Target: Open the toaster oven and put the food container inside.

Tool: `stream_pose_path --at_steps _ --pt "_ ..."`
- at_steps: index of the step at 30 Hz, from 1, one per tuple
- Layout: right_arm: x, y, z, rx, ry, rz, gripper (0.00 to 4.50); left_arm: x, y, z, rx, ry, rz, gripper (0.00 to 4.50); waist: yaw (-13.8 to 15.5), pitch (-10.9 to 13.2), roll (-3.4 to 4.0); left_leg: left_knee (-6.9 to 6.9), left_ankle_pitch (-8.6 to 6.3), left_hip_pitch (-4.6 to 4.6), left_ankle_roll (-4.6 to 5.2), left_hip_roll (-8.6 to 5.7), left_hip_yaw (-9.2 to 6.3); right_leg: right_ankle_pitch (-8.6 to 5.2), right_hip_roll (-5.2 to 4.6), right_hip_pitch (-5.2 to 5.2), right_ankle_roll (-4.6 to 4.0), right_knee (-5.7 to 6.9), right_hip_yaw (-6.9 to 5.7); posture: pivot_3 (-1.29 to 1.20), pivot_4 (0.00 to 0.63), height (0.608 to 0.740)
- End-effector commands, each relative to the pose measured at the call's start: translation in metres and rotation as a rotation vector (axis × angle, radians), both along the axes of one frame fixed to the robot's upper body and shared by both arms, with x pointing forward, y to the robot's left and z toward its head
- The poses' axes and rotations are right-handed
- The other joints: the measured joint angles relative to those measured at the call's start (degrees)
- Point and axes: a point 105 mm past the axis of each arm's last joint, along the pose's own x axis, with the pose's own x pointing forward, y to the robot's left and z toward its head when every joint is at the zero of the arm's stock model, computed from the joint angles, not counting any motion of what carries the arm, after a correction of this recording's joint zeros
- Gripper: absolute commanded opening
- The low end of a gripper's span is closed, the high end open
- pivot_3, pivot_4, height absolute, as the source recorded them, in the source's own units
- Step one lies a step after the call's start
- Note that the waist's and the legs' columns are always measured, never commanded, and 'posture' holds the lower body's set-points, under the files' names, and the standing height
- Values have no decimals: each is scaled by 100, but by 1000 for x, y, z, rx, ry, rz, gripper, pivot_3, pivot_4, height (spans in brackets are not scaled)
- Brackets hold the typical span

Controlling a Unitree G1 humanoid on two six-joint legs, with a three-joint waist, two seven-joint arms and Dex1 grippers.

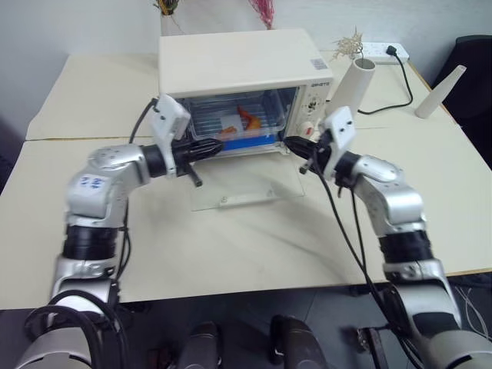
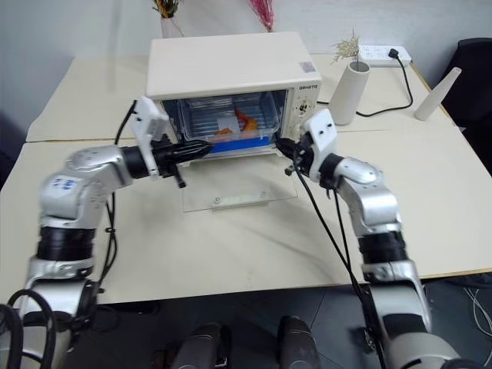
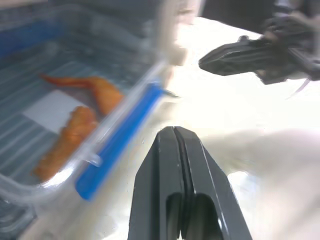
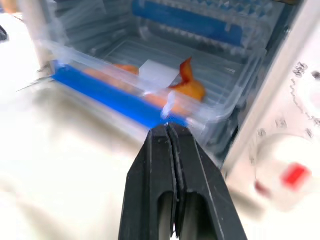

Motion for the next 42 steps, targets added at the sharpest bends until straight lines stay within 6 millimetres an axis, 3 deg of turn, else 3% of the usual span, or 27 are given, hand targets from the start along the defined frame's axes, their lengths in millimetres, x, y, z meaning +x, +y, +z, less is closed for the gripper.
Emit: stream_pose_path --at_steps 1,8,14,18,23,26,30,35,38,42 --pt "-38 -8 17 -6 -23 59 0 -34 16 24 7 -41 -83 392 8 0 1 1 0 2 0 0 -11 0 0 0 0 0 2 0 150 740" --pt "-87 -34 -30 -40 175 -6 0 -85 55 45 125 4 -131 2479 96 0 1 3 -2 3 3 -2 -24 0 0 3 -1 -3 9 0 150 740" --pt "-83 -33 -73 -4 269 -132 0 -103 65 48 179 27 -134 4388 145 1 1 3 -3 11 4 -3 -15 -1 0 3 -3 -2 21 0 150 740" --pt "-59 -27 -98 22 283 -224 0 -107 61 49 203 5 -140 4483 136 1 2 4 -3 12 5 -5 -14 -2 0 3 -3 0 22 0 150 740" --pt "-35 -17 -109 44 274 -241 0 -108 58 51 209 -12 -146 4483 124 2 4 1 -2 9 4 -4 -9 -2 1 -10 -3 5 26 0 150 740" --pt "-23 -9 -97 67 234 -218 0 -107 58 52 210 -17 -140 4483 120 3 5 1 -2 9 4 -2 -7 -2 3 -11 -3 6 27 0 150 740" --pt "-14 -8 -58 88 135 -188 0 -104 60 53 208 -26 -128 4483 119 5 8 1 -2 6 4 -2 -5 -2 3 -17 -4 8 30 0 150 740" --pt "-18 -18 30 224 -28 -146 0 -99 68 52 199 -36 -81 4483 129 15 24 3 -2 -4 4 -2 -1 -2 2 -31 -4 12 34 0 150 740" --pt "-21 -24 51 257 -59 -140 0 -94 71 52 175 -47 -58 4483 132 14 23 0 -2 -5 3 0 4 -2 4 -40 -4 19 33 0 150 740" --pt "-23 -40 49 199 -49 -167 0 -85 74 52 139 -64 -25 4483 143 13 22 -2 -3 -8 3 -1 45 -3 4 -40 -5 20 32 0 150 740"
